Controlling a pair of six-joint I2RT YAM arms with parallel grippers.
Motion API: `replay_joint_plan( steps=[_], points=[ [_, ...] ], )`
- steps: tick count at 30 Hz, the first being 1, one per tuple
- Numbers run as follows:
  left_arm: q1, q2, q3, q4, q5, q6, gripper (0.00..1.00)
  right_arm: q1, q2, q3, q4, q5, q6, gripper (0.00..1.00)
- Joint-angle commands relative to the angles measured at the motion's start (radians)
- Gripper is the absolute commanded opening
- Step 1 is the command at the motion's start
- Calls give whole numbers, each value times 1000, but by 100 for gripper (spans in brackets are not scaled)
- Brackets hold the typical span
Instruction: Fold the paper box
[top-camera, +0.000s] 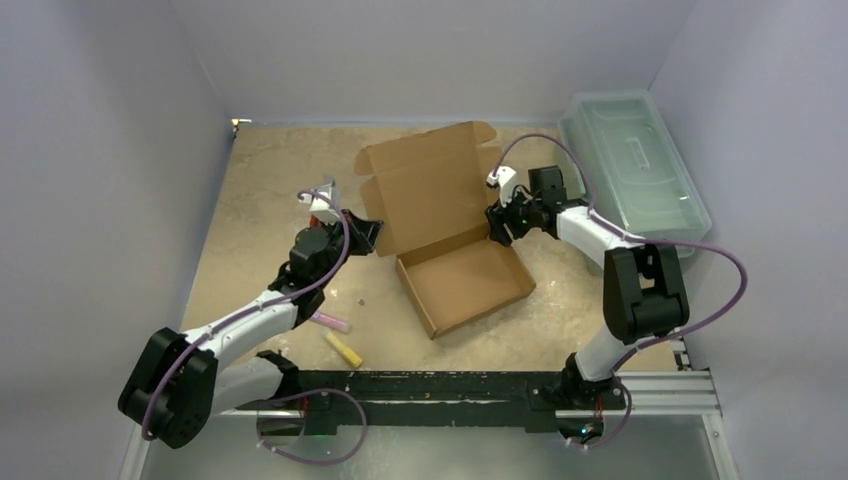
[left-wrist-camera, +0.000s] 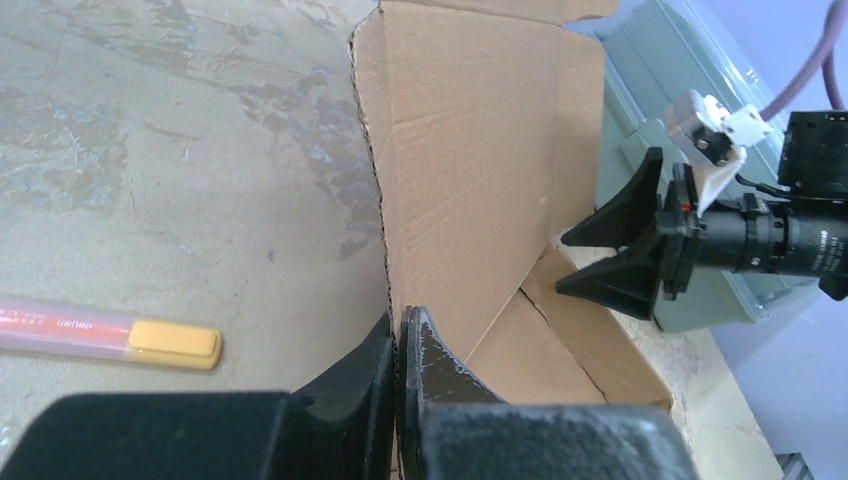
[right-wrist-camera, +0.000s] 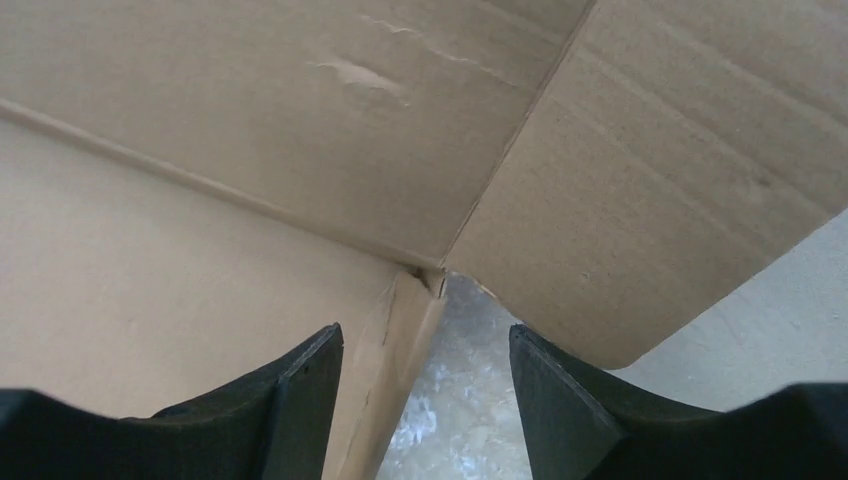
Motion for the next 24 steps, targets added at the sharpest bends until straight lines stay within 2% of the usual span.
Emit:
replay_joint_plan(
  steps=[1,9,15,24],
  points=[
    [-22,-56,-36,32,-72,12,0,36,46,61,87,151,44,64],
    [-47,-105,-79,32,-128,-50,0,58,44,-6,155,257,50,65],
    [-65,-100,-81,36,-131,-110,0,95,58,-13,208,320,59,58],
    [-84,-126,-107,30,-161,-145,0,117,104,-11,218,334,52,48]
  ],
)
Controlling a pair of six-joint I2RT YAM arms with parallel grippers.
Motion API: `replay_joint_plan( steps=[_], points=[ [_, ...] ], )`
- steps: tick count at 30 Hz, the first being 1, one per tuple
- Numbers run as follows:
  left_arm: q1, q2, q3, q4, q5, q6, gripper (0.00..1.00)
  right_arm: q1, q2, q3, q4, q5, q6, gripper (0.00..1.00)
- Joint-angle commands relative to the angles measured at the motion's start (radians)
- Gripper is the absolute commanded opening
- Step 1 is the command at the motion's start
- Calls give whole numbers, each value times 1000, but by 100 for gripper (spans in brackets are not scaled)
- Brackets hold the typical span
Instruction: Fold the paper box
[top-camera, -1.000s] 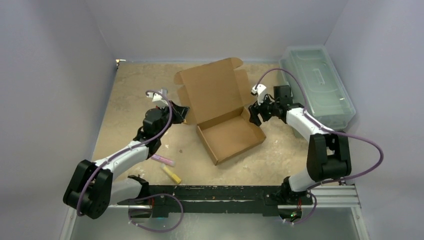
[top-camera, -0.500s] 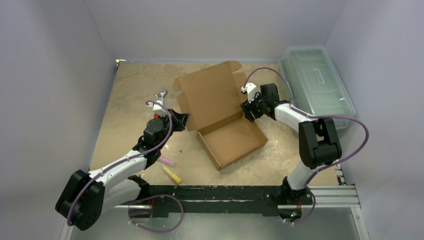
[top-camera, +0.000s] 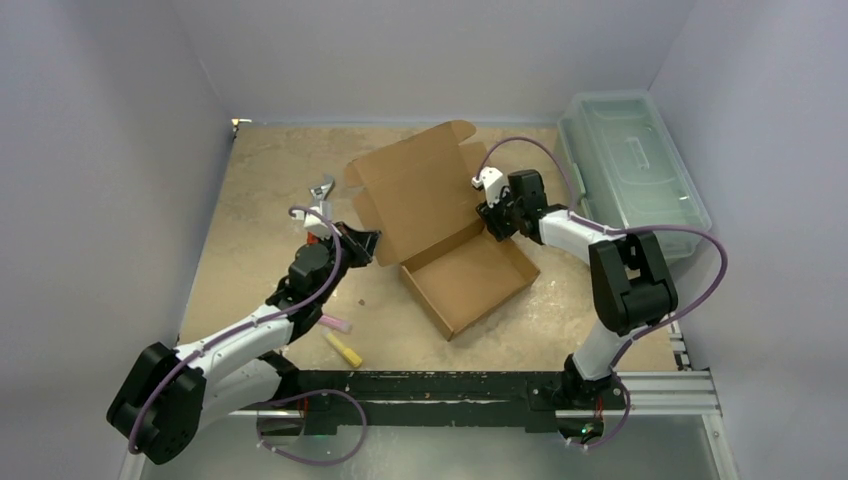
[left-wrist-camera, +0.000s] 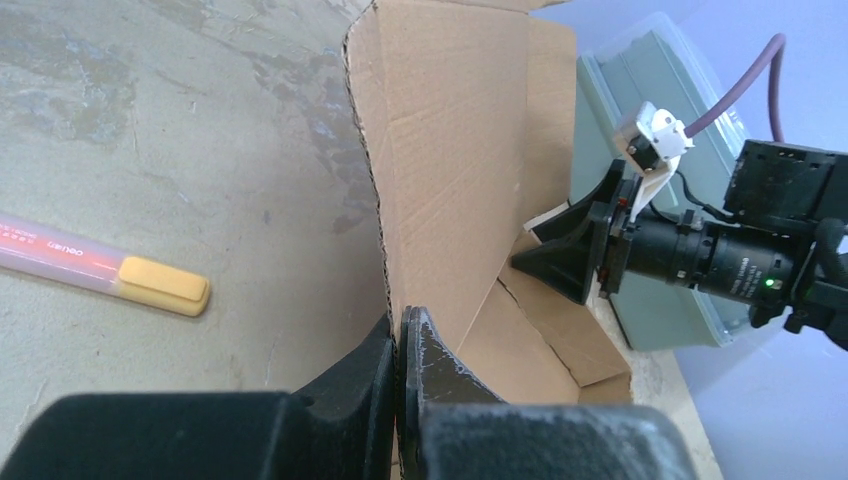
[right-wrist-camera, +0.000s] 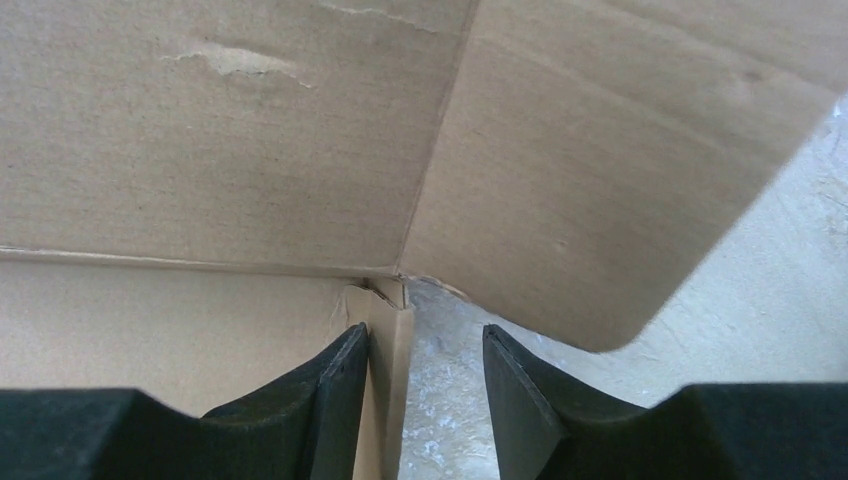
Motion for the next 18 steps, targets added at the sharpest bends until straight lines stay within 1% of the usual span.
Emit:
replay_joint_plan(
  steps=[1,3,6,8,11,13,15,16,17,18],
  points=[
    [-7,-20,-11,38,-25,-29,0,16,25,-3,42,46,-1,48],
    [-9,-18,-12,38,-25,-34,0,19,36,-6,46,50,-1,48],
    [-11,-20,-17,38,-27,-35,0,20,51,1,49,63,-3,40],
    [-12,-23,-18,39,-29,-35,0,19,56,2,48,68,0,31],
    [-14,-20,-19,42,-29,-32,0,20,56,0,56,70,4,13],
    [-14,-16,-18,47,-27,-28,0,20,58,-1,63,59,12,6],
    [-15,-12,-18,52,-28,-18,0,20,60,3,55,44,18,7],
    [-16,-12,-18,56,-30,-11,0,20,56,6,49,35,18,11],
    [-17,-13,-18,59,-38,0,0,19,47,7,42,21,17,22],
    [-17,-15,-20,63,-51,16,0,18,32,10,32,5,12,35]
  ],
)
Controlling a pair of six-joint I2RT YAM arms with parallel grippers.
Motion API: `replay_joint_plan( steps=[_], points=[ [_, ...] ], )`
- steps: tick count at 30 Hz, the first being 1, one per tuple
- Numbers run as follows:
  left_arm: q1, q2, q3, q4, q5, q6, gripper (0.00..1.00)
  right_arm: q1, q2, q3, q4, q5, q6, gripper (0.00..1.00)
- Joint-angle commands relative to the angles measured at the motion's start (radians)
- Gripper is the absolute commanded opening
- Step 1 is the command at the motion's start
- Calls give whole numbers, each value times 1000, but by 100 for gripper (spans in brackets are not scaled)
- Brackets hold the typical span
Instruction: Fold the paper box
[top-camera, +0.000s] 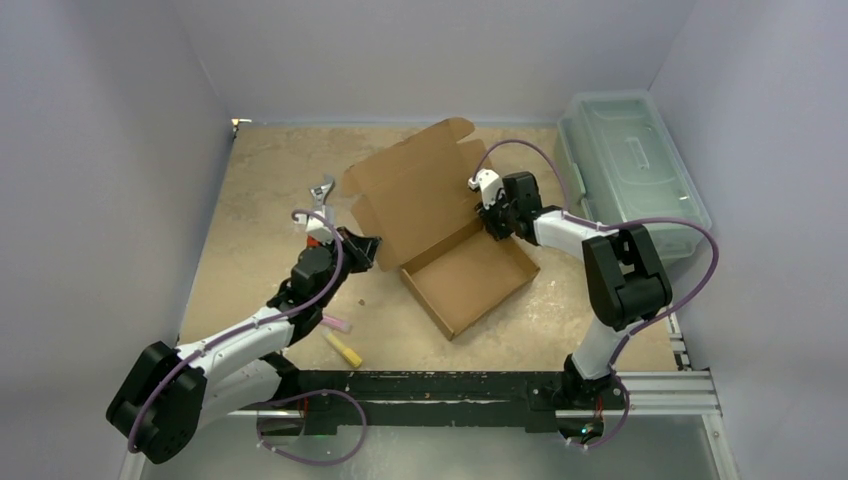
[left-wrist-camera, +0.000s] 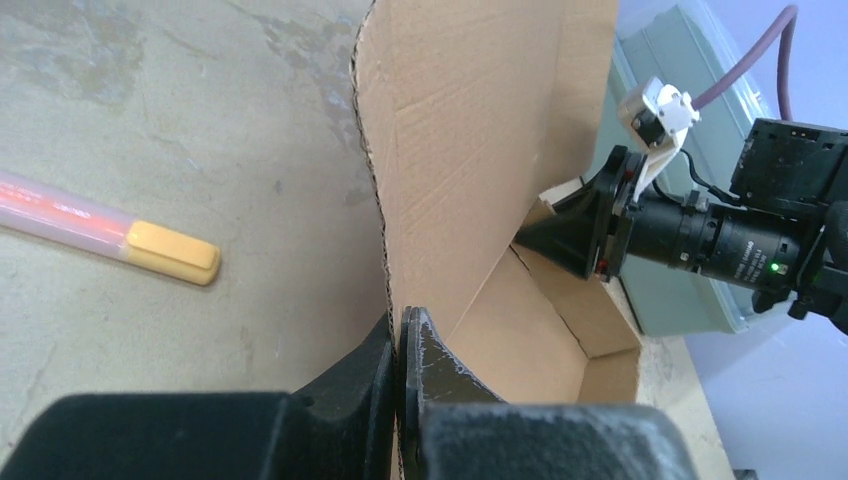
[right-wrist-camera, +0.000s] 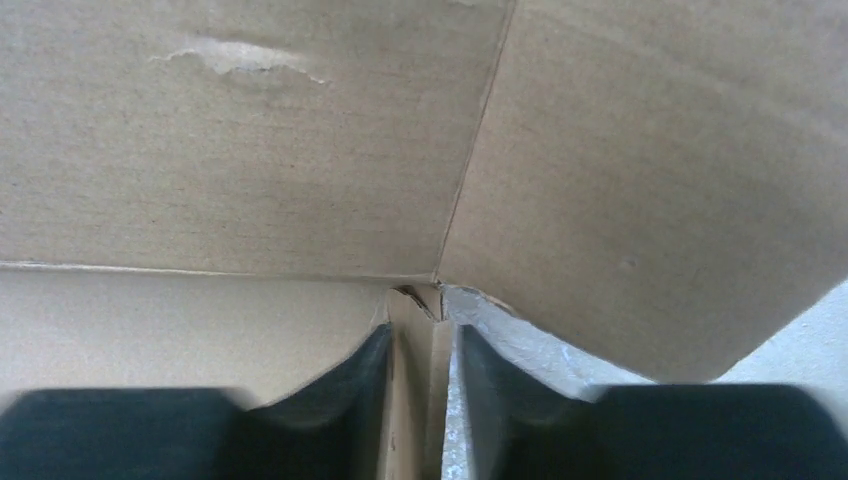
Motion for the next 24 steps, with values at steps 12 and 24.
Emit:
replay_joint_plan(
  steps=[12,24],
  points=[
    [-3,15,67,182,-57,308,0,-165,-476,-50,-383,-430,-331,94],
    [-2,10,78,358,150,542,0,-182,-571,-159,-578,-688,-703,97]
  ],
)
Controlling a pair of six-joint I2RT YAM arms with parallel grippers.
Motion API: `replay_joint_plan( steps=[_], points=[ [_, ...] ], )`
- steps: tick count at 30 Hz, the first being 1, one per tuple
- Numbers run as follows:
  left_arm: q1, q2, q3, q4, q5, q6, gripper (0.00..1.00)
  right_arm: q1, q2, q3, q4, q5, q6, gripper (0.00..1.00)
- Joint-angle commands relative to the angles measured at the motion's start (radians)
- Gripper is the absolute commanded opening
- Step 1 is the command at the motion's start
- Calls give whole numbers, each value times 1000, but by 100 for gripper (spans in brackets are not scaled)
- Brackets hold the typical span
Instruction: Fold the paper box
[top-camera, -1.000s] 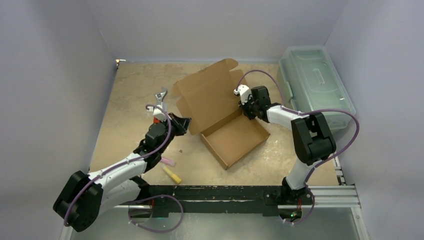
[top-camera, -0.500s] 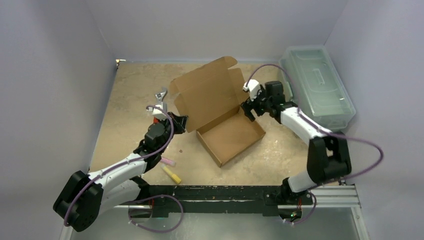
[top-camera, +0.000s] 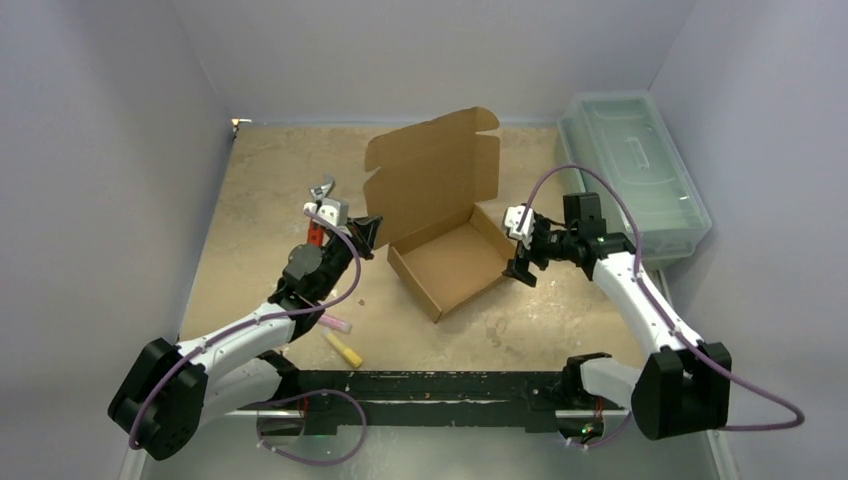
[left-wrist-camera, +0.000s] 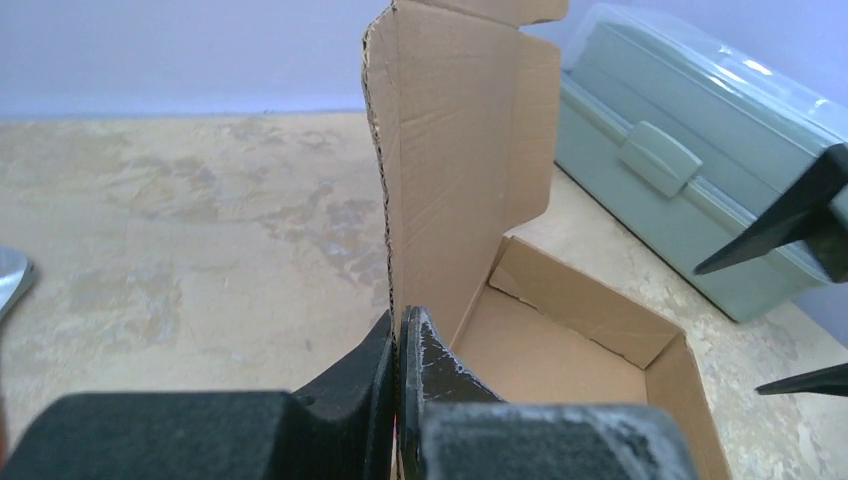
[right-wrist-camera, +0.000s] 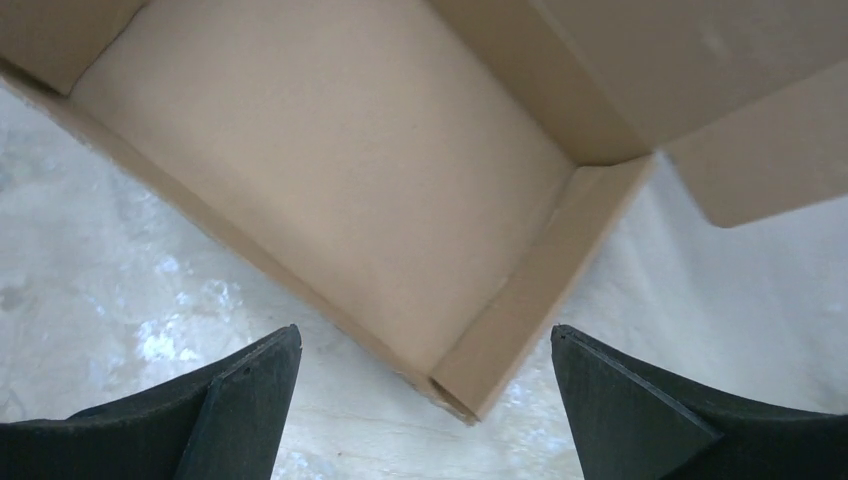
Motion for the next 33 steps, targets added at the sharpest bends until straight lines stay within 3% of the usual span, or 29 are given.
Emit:
replay_joint_plan(
  steps=[1,7,12,16,24,33],
  points=[
    [-3,-10,37,142,109,95,0,-2,60,16,-40,-83,-63,96],
    [-3,-31,-11,139,120,49,0,-11,13,-19,113,6,152,95],
    [-2,-62,-87,164,120,-40,0,-55,119,-18,207,133,276,88],
    [-3,-80,-150,192,106,-79,0,-56,223,34,217,185,329,79],
    [-3,-43,-176,217,118,-70,0,-57,333,83,253,248,382,75],
    [-4,-8,-180,232,120,-38,0,-40,404,65,288,321,393,55]
  ],
)
